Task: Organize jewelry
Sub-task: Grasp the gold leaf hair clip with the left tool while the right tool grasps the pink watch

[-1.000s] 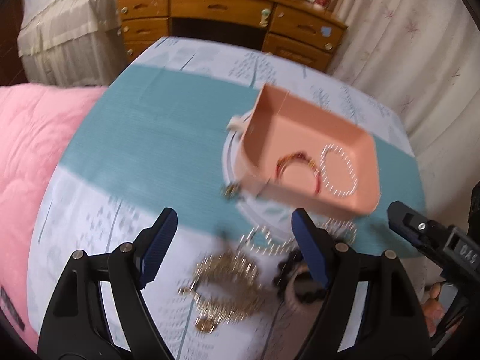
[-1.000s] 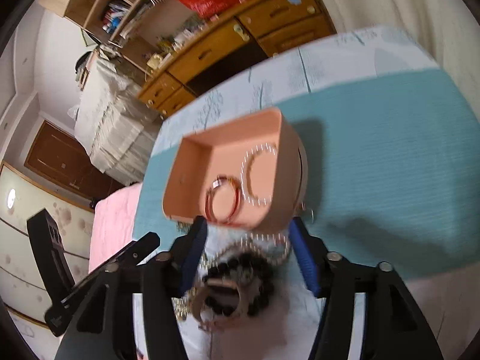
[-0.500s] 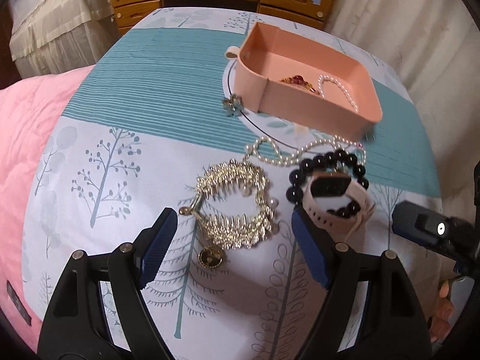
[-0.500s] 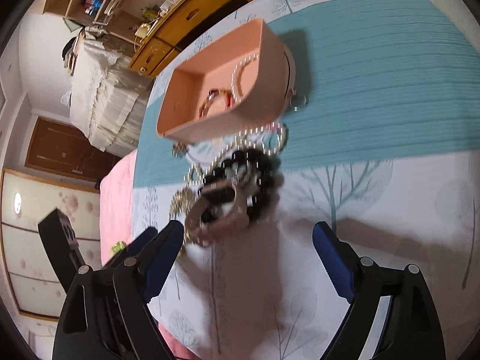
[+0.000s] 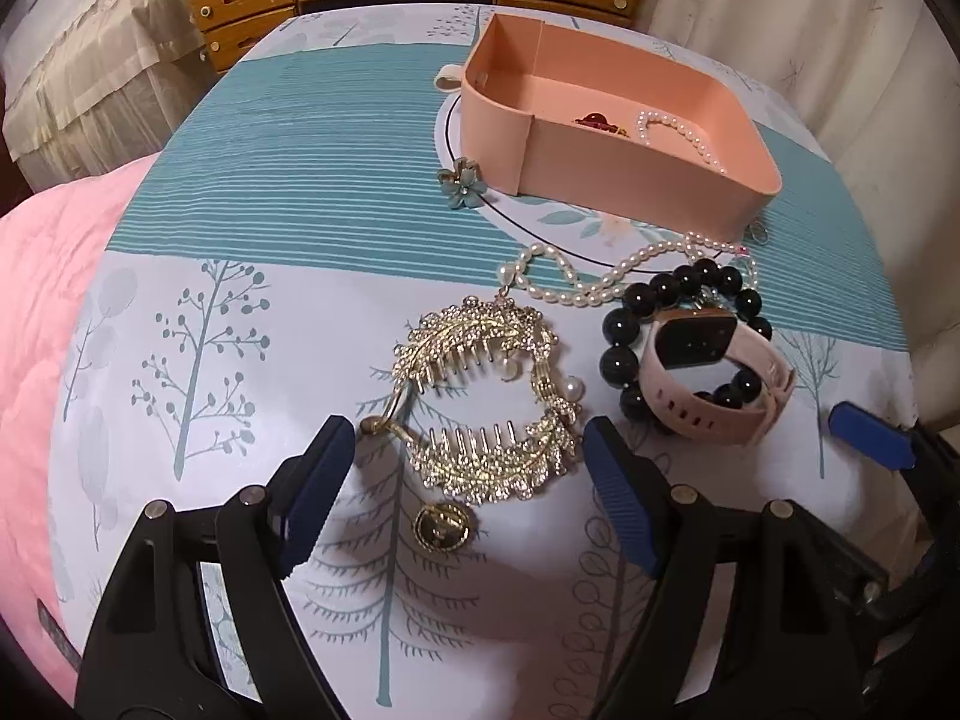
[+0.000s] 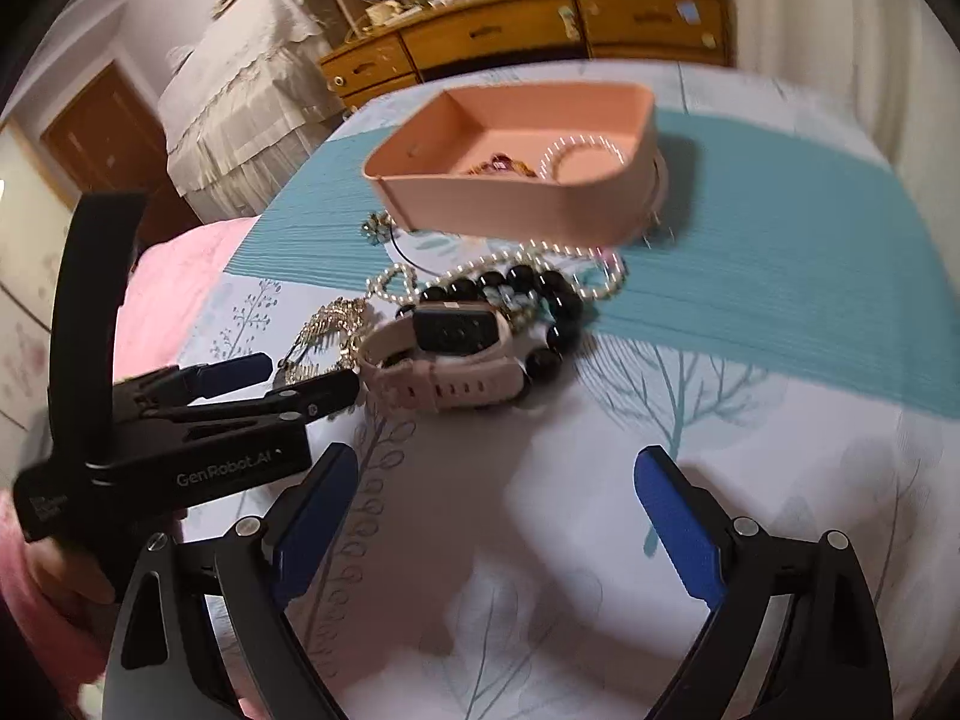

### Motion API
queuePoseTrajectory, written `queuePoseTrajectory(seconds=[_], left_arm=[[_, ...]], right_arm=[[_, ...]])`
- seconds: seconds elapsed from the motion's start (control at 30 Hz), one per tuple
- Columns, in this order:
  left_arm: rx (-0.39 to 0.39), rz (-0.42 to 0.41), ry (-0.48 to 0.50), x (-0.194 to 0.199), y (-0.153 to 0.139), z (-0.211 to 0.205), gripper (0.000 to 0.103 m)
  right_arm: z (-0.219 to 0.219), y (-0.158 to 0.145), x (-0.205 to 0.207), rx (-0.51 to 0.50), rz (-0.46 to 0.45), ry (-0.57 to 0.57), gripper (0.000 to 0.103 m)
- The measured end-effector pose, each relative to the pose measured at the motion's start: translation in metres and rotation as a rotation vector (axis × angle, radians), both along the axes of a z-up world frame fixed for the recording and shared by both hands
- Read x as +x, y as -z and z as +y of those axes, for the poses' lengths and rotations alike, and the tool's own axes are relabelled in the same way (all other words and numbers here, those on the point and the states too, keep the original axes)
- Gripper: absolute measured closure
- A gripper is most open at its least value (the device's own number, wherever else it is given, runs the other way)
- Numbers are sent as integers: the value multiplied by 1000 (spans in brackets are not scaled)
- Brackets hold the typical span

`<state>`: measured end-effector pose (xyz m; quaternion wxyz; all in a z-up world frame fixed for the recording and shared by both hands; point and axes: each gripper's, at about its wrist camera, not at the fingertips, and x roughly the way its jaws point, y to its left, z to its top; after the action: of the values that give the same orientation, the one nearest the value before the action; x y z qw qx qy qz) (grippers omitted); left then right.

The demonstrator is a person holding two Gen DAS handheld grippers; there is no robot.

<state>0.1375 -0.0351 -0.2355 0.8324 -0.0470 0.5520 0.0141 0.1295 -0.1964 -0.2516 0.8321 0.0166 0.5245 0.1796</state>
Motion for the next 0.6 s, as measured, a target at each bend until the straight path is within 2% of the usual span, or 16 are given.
queuePoseTrajectory(seconds=[0.13, 0.27, 0.37, 0.4, 0.6], left_arm=[[-2, -17, 8, 6, 4, 1, 26], [9, -42, 9, 13, 6, 4, 27], [8, -56, 14, 15, 6, 5, 30], [3, -63, 21, 15, 5, 4, 36], [-6, -80, -12, 11, 0, 8, 37]], right_arm=[[13, -2, 0, -62, -105, -48, 9], [12, 2, 1, -127, -168, -115, 9], [15, 6, 3, -119, -182, -150, 9], [17, 7, 4, -115, -186, -165, 9], [31, 14, 2, -118, -219, -208, 9]])
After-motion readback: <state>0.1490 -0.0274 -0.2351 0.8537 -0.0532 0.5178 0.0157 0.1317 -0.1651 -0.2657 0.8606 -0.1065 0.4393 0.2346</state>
